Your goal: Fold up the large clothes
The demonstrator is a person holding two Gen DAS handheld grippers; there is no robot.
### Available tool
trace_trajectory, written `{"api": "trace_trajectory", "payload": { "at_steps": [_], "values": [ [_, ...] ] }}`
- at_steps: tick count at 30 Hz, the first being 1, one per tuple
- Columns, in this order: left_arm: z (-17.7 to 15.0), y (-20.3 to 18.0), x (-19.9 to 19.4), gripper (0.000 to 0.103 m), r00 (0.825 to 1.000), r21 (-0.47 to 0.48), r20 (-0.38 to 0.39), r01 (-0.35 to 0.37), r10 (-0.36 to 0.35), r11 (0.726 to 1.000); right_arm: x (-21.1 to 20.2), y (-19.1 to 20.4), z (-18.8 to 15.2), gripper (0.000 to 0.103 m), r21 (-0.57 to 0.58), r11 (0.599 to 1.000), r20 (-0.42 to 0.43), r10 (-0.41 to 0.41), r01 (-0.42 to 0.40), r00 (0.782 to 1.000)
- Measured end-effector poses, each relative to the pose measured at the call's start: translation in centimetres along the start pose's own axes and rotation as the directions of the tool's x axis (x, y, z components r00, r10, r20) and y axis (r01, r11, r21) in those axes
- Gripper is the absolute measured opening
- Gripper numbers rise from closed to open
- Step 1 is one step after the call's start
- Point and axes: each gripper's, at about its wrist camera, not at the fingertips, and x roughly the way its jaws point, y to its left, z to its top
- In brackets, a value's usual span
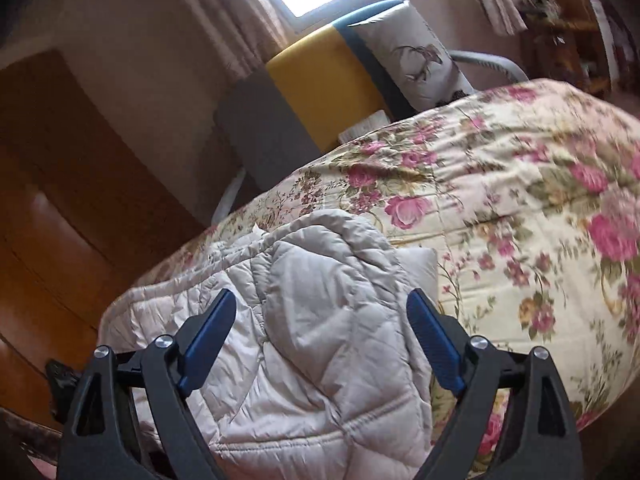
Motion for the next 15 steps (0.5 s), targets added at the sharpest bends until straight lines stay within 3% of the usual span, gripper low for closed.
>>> {"api": "trace_trajectory", "payload": {
  "at_steps": [3, 6, 8, 11, 13, 15],
  "values": [
    [-0.1, -1.6, 3.2, 0.099, 0.999, 0.052, -0.012, -0.041, 0.042, 0.998, 1.7, 2.1, -0.4, 0.093, -0.138, 0.987, -0.005, -0.083, 0.082, 0.997],
    [1.3, -2.0, 6.7, 0.099, 0.985, 0.087, -0.050, -0.160, 0.165, 0.983, 5.0, 2.5, -0.2, 0.098, -0.189, 0.958, 0.008, -0.217, 0.215, 0.976],
    [3.6, -2.7, 8.9, 0.099, 0.973, 0.109, -0.046, -0.221, 0.227, 0.969, 6.4, 2.1, 0.1, 0.099, -0.175, 0.938, 0.022, -0.300, 0.299, 0.954],
    [5.4, -2.9, 10.6, 0.099, 0.967, 0.092, -0.062, -0.242, 0.248, 0.966, 8.0, 0.7, 0.7, 0.099, -0.104, 0.954, -0.033, -0.287, 0.283, 0.957],
    [6.0, -3.0, 11.2, 0.099, 0.963, 0.097, -0.066, -0.255, 0.262, 0.962, 8.6, 0.2, 0.6, 0.095, -0.092, 0.953, -0.057, -0.293, 0.288, 0.954],
    [6.7, -3.1, 12.2, 0.095, 0.964, 0.120, -0.076, -0.246, 0.256, 0.962, 8.8, 0.1, 0.1, 0.073, -0.115, 0.951, -0.060, -0.296, 0.288, 0.953]
  ]
}}
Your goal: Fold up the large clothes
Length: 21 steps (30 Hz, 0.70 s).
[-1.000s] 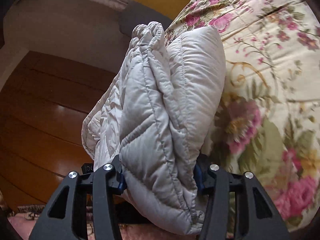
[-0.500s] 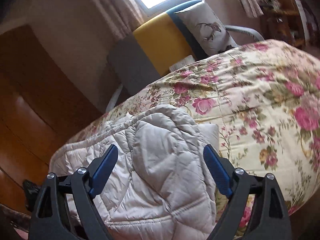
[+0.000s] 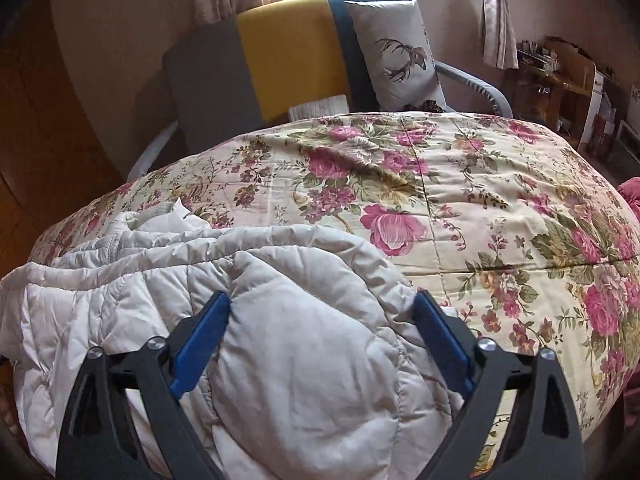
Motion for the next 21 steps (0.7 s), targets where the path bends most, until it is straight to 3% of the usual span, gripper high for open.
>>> {"api": "trace_trajectory", "payload": {
  "at_steps": [1, 2, 3, 5, 8, 11, 14, 16, 19, 21],
  "values": [
    [0.2, -0.3, 0.3, 0.092, 1.000, 0.018, -0.001, -0.011, 0.011, 1.000, -0.1, 0.1, -0.3, 0.066, -0.016, 1.000, 0.010, 0.003, -0.002, 1.000],
    [0.3, -0.5, 0.6, 0.075, 1.000, 0.036, -0.006, -0.024, 0.024, 0.999, -0.4, 0.4, -0.5, 0.053, -0.033, 0.999, 0.019, 0.008, -0.008, 1.000],
    [0.5, -0.9, 1.0, 0.048, 0.998, 0.062, -0.014, -0.055, 0.056, 0.997, -0.7, 0.7, -0.7, 0.046, -0.051, 0.999, 0.026, 0.005, -0.004, 1.000],
    [0.9, -1.2, 1.2, 0.028, 0.996, 0.068, -0.023, -0.085, 0.087, 0.994, -1.5, 1.1, -0.6, 0.034, -0.073, 0.997, 0.044, 0.011, -0.008, 0.999],
    [2.3, -0.8, 0.2, 0.022, 0.999, 0.001, 0.033, -0.039, 0.039, 0.999, -2.9, 1.0, 0.3, 0.026, -0.048, 0.999, 0.092, 0.029, -0.024, 0.995],
    [3.7, -0.1, 0.0, 0.017, 0.994, -0.057, 0.100, -0.033, 0.039, 0.998, -3.2, 0.2, 1.5, 0.024, 0.008, 1.000, 0.134, 0.025, -0.026, 0.991],
    [4.1, 0.7, 1.4, 0.008, 0.982, -0.048, 0.147, -0.116, 0.122, 0.992, -1.6, -0.1, 1.9, 0.024, 0.030, 0.999, 0.139, 0.006, -0.011, 0.990],
    [3.9, 1.7, 3.5, 0.008, 0.982, -0.048, 0.115, -0.146, 0.151, 0.988, 0.6, -0.2, 1.5, 0.024, 0.025, 0.999, 0.126, -0.030, 0.027, 0.992],
    [2.9, 3.2, 5.4, 0.008, 0.989, -0.096, 0.073, -0.120, 0.127, 0.988, 3.8, -0.7, 0.6, 0.031, 0.046, 0.998, 0.075, -0.055, 0.051, 0.996],
    [2.2, 3.9, 5.4, 0.012, 0.993, -0.116, 0.078, -0.079, 0.089, 0.990, 4.7, -0.4, 0.5, 0.042, 0.029, 0.997, 0.055, -0.068, 0.066, 0.996]
  ]
}}
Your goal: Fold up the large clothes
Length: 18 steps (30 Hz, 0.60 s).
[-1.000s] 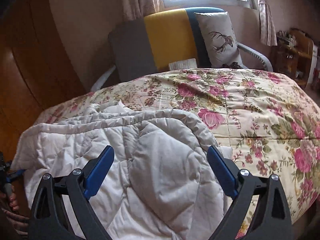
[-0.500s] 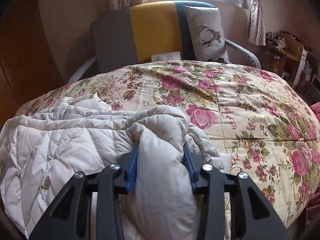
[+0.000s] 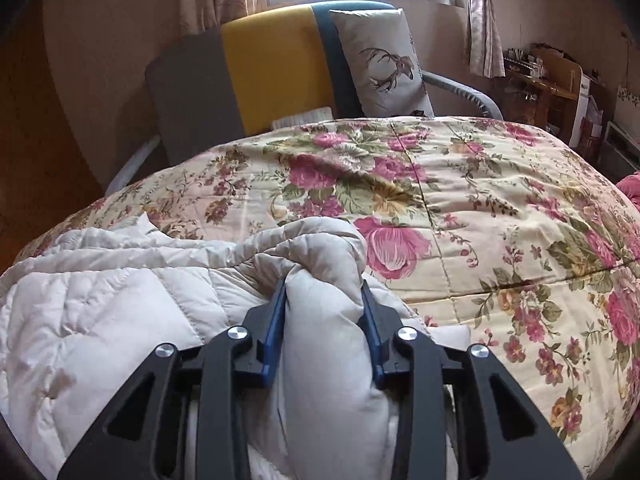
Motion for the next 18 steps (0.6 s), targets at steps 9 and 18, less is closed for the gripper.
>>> {"api": "trace_trajectory", "payload": {
  "at_steps": [9, 18],
  "values": [
    [0.1, -1.0, -5.8, 0.096, 0.992, 0.004, 0.099, 0.074, -0.074, 0.997, 0.8, -0.6, -0.4, 0.072, 0.021, 1.000, -0.026, -0.007, 0.008, 1.000],
    [1.0, -4.2, 1.2, 0.099, 0.988, 0.132, -0.143, -0.042, 0.061, 0.990, 0.7, -0.2, -0.6, 0.077, 0.009, 1.000, -0.020, -0.021, 0.021, 1.000]
  ]
}}
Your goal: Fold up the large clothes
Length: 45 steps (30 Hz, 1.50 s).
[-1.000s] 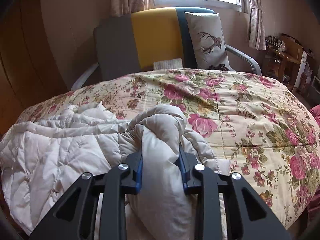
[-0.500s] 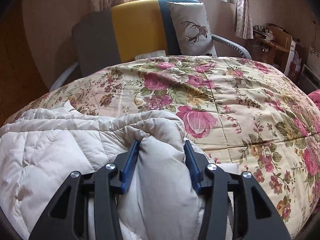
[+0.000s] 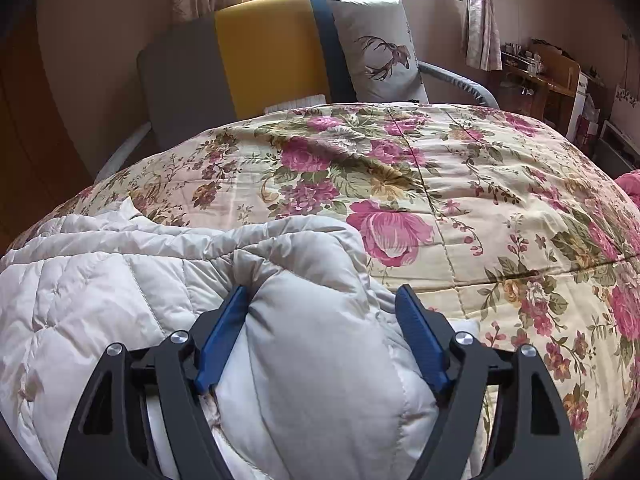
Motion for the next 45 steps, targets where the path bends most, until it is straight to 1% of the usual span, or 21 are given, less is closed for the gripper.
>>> {"api": "trace_trajectory", "payload": {
  "at_steps": [4, 7, 8, 9, 11, 12, 14, 15, 17, 20, 24, 25, 26, 29, 32, 33, 34, 37, 40, 43, 45],
  "values": [
    [0.8, 0.5, 2.0, 0.099, 0.989, -0.125, -0.045, 0.135, -0.141, 0.983, 0.1, 0.0, 0.0, 0.078, 0.002, 1.000, -0.002, 0.000, 0.000, 1.000],
    [0.6, 0.0, 3.2, 0.087, 0.984, -0.100, -0.072, 0.156, -0.163, 0.983, 0.1, -0.2, -0.1, 0.079, 0.006, 1.000, -0.004, 0.005, -0.005, 1.000],
    [0.4, -0.1, 3.4, 0.075, 0.982, -0.092, -0.075, 0.164, -0.171, 0.982, 0.1, -0.2, -0.1, 0.079, 0.008, 1.000, -0.004, 0.006, -0.006, 1.000],
    [0.3, -0.1, 3.5, 0.058, 0.982, -0.093, -0.078, 0.167, -0.175, 0.981, 0.1, -0.2, -0.1, 0.079, 0.008, 1.000, -0.003, 0.005, -0.005, 1.000],
    [0.1, 0.1, 3.3, 0.036, 0.982, -0.113, -0.081, 0.164, -0.173, 0.980, 0.1, -0.2, 0.0, 0.080, 0.007, 1.000, -0.003, 0.006, -0.006, 1.000],
    [0.0, 0.3, 3.0, 0.028, 0.983, -0.119, -0.071, 0.162, -0.171, 0.980, 0.0, -0.2, -0.1, 0.080, 0.008, 1.000, -0.001, 0.007, -0.007, 1.000],
    [-0.4, 0.5, 1.6, 0.023, 0.985, -0.113, -0.032, 0.163, -0.167, 0.980, -0.1, -0.3, -0.1, 0.080, 0.012, 1.000, 0.009, 0.010, -0.010, 1.000],
    [-0.7, 0.5, 0.7, 0.021, 0.990, -0.104, -0.013, 0.140, -0.142, 0.985, -0.2, -0.3, -0.1, 0.080, 0.012, 1.000, 0.012, 0.014, -0.014, 1.000],
    [-1.9, 1.1, -1.3, 0.020, 0.992, -0.127, 0.024, 0.129, -0.127, 0.983, -0.4, -0.3, -0.2, 0.081, 0.009, 1.000, 0.017, 0.028, -0.028, 0.999],
    [-5.0, 2.0, -4.2, 0.020, 0.992, -0.175, 0.063, 0.117, -0.108, 0.978, -0.7, 0.0, -0.4, 0.089, -0.019, 0.997, 0.019, 0.073, -0.072, 0.997],
    [-7.2, 3.1, -4.9, 0.020, 0.996, -0.187, 0.058, 0.077, -0.067, 0.979, -0.7, 1.3, -0.4, 0.092, -0.078, 0.992, -0.004, 0.102, -0.102, 0.995],
    [-6.9, 3.1, -4.8, 0.021, 0.997, -0.179, 0.045, 0.064, -0.057, 0.982, -0.6, 1.6, -0.2, 0.092, -0.091, 0.992, -0.016, 0.088, -0.089, 0.996],
    [-6.1, 2.9, -4.7, 0.023, 1.000, -0.169, 0.023, 0.020, -0.016, 0.985, -0.5, 2.0, 0.0, 0.093, -0.101, 0.992, -0.027, 0.074, -0.076, 0.997],
    [-3.4, 2.3, -5.2, 0.031, 0.997, -0.162, 0.063, -0.037, 0.048, 0.986, -0.1, 1.8, 0.1, 0.101, -0.085, 0.996, -0.044, 0.036, -0.039, 0.998],
    [-1.1, 0.9, -5.4, 0.031, 0.992, -0.093, 0.114, -0.046, 0.056, 0.995, -0.1, 0.8, -0.3, 0.101, -0.045, 0.998, -0.040, 0.051, -0.053, 0.998],
    [-0.8, 0.5, -5.4, 0.026, 0.991, -0.070, 0.121, -0.043, 0.051, 0.997, -0.1, 0.5, -0.4, 0.101, -0.034, 0.998, -0.037, 0.056, -0.057, 0.998],
    [-0.4, 0.1, -5.2, 0.025, 0.990, -0.038, 0.130, -0.049, 0.053, 0.998, -0.1, 0.3, -0.4, 0.101, -0.027, 0.998, -0.036, 0.059, -0.060, 0.998],
    [-0.1, 0.0, -4.8, 0.023, 0.987, -0.025, 0.130, -0.089, 0.091, 0.996, 0.0, 0.2, -0.4, 0.101, -0.017, 0.998, -0.039, 0.060, -0.061, 0.997],
    [0.2, -0.2, -5.7, 0.019, 0.969, -0.008, 0.206, -0.138, 0.137, 0.990, 0.0, 0.2, -0.4, 0.101, -0.023, 0.998, -0.031, 0.053, -0.053, 0.998],
    [0.5, 0.3, -5.7, 0.018, 0.954, -0.043, 0.262, -0.142, 0.149, 0.989, 0.0, 0.3, -0.5, 0.101, -0.024, 0.998, -0.027, 0.048, -0.049, 0.998],
    [0.5, 1.1, -4.0, 0.018, 0.938, -0.046, 0.265, -0.221, 0.225, 0.974, 0.0, 0.2, -0.5, 0.101, -0.022, 0.998, -0.029, 0.051, -0.051, 0.998]
  ]
}}
